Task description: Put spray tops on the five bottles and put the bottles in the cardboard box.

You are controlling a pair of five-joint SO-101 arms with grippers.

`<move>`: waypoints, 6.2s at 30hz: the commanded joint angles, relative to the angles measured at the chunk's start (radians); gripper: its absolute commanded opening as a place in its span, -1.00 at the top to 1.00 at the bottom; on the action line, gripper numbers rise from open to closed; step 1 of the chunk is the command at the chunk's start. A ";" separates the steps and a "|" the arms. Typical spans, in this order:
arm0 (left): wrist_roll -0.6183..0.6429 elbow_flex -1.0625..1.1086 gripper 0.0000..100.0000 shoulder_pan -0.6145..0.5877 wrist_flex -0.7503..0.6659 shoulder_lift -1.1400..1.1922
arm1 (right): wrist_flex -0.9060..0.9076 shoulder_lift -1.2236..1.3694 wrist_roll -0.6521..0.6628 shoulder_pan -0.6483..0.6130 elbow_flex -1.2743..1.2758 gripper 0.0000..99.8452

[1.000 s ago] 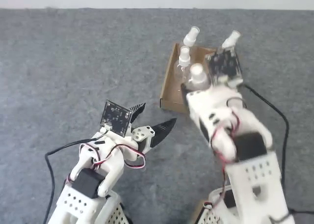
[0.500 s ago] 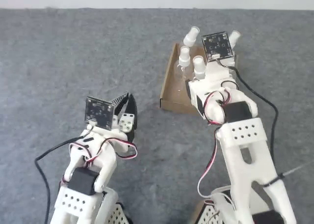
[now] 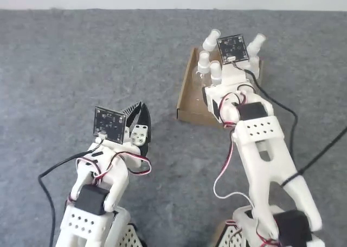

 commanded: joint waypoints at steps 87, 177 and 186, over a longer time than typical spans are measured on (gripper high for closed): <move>0.003 0.012 0.98 -0.002 -0.049 -0.018 | 0.941 -0.328 -0.003 0.008 -0.526 0.48; -0.213 0.288 0.98 -0.092 -0.293 -0.021 | -0.033 -0.150 0.115 0.018 -0.031 0.65; -0.215 0.288 0.98 -0.091 -0.293 -0.021 | -0.033 -0.150 0.092 0.013 -0.031 0.65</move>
